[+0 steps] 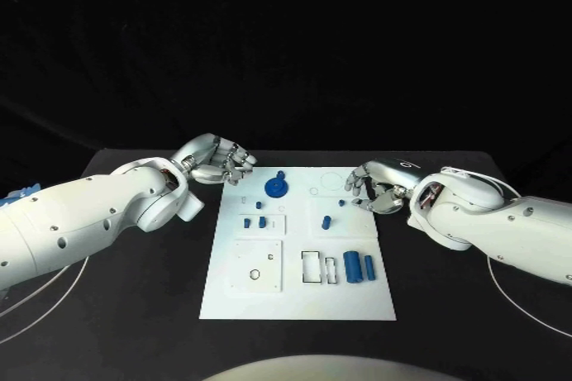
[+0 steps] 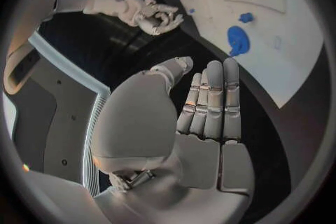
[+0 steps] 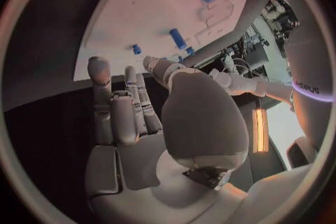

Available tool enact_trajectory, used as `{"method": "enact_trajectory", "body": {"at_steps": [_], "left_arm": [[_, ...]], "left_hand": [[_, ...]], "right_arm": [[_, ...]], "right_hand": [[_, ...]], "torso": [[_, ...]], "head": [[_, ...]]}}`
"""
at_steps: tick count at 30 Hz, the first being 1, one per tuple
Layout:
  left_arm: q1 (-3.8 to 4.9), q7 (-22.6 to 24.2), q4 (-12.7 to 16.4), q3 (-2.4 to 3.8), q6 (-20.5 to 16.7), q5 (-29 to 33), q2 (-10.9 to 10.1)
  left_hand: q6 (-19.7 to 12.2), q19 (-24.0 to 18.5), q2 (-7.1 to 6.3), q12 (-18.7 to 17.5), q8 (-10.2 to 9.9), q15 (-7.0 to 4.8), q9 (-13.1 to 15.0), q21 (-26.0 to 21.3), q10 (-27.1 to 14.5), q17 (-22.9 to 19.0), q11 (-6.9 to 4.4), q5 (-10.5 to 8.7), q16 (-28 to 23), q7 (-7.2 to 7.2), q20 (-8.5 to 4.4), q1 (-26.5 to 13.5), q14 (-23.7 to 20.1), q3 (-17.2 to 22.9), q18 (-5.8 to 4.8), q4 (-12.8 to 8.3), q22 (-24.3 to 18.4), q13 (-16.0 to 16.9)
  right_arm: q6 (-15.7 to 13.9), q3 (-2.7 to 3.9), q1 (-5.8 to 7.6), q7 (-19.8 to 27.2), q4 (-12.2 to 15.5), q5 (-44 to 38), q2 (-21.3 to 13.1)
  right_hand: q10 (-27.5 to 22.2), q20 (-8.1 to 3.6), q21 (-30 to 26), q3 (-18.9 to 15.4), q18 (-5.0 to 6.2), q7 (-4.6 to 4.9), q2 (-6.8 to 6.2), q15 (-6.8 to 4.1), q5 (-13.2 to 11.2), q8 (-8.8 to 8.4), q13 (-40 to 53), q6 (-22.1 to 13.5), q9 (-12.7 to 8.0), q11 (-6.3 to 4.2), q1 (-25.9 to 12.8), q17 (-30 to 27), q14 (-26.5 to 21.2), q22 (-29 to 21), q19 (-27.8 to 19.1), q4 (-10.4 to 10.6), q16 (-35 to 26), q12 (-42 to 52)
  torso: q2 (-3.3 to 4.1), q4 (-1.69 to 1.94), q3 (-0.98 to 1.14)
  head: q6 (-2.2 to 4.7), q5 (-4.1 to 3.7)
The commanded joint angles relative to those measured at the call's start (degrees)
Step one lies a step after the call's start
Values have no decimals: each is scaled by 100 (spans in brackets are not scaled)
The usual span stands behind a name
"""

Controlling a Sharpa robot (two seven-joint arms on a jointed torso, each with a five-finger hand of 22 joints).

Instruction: Assemble the parts on the task board

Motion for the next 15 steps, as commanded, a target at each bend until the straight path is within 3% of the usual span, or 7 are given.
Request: {"method": "enact_trajectory", "body": {"at_steps": [1, 6, 15], "left_arm": [[4, 1167, 104, 6, -230, 2230, -52], [1, 1342, 249, 6, -205, 2742, -120], [-1, 1404, 370, 6, -187, 3000, -177]], "left_hand": [[41, -21, 79, 52, 30, -7, 0, -36, -9, -9, -9, 5, -20, 21, 5, -19, -26, -32, 77, 43, -19, 13], [63, 4, 121, 105, 46, -15, 3, -49, 34, -14, -23, 16, -10, 17, 0, -23, -10, -33, 81, 53, -32, 26], [82, 11, 127, 126, 57, -18, 6, -58, 47, -18, -28, 14, -11, 13, -2, -26, -11, -38, 82, 54, -40, 30]], "right_arm": [[246, -1, -23, -344, -10, -939, 71], [158, -3, -67, -522, -57, -1171, 185], [113, -5, -133, -625, -161, -1289, 387]], "right_hand": [[66, -13, 54, 7, 5, 17, -8, -6, -8, -25, -28, 33, -11, 3, -22, 32, 81, 46, 60, -37, 39, -27], [162, -18, 219, 56, -29, 30, 32, -15, -14, -51, -106, 78, -39, 0, -17, 144, 143, 181, 180, -50, 110, -67], [252, -19, 394, 116, -62, 28, 65, -30, -60, -66, -176, 142, -62, -11, -20, 271, 202, 324, 301, -63, 190, -98]], "torso": [[9, 1, -5], [9, 14, -2], [11, 3, -2]], "head": [[8, -39], [0, -48], [-23, -41]]}}
